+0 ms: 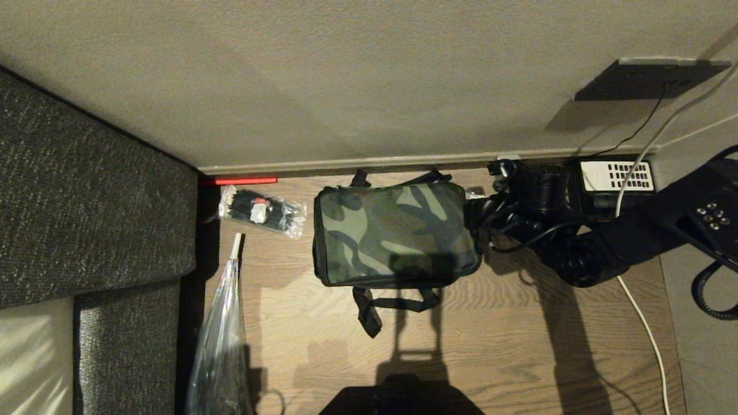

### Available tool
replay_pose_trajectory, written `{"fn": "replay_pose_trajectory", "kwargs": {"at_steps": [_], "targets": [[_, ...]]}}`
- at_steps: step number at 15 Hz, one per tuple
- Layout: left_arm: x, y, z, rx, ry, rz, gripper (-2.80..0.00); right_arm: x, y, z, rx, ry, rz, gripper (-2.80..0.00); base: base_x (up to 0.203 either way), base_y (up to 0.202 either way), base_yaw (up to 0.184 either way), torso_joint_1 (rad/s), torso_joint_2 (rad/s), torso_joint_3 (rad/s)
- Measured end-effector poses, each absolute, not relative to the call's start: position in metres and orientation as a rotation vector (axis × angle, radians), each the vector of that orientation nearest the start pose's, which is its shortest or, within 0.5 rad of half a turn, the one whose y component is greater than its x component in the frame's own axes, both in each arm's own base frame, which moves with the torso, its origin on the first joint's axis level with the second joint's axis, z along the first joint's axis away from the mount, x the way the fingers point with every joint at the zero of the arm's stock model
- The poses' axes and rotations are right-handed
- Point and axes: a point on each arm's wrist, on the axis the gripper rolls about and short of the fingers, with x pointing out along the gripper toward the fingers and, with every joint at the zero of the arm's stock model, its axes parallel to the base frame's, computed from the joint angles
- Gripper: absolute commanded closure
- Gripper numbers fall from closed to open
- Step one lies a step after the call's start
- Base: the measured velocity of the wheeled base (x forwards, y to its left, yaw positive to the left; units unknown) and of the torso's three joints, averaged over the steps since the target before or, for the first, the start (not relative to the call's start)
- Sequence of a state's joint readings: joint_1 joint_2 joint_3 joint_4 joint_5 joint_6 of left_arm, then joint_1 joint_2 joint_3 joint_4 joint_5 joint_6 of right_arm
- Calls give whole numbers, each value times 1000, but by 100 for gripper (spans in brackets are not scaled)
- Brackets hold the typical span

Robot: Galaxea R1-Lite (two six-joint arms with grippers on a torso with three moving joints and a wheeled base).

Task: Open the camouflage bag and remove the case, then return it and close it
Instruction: Open the top of the storage box

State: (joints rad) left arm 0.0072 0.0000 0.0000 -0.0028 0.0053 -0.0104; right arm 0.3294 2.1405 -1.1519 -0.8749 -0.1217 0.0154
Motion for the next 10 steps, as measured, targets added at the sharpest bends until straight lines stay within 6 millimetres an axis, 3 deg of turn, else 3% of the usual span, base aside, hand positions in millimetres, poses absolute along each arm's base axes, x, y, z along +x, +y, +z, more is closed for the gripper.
{"fn": "replay_pose_trajectory", "kwargs": {"at_steps": [6,10], "targets": [[-23,0,76,-10,-3,13,0,403,135,136,-8,91,203,0,0,0,0,0,0,0],[-23,0,76,-10,-3,13,0,398,133,125,-56,126,199,0,0,0,0,0,0,0]]}}
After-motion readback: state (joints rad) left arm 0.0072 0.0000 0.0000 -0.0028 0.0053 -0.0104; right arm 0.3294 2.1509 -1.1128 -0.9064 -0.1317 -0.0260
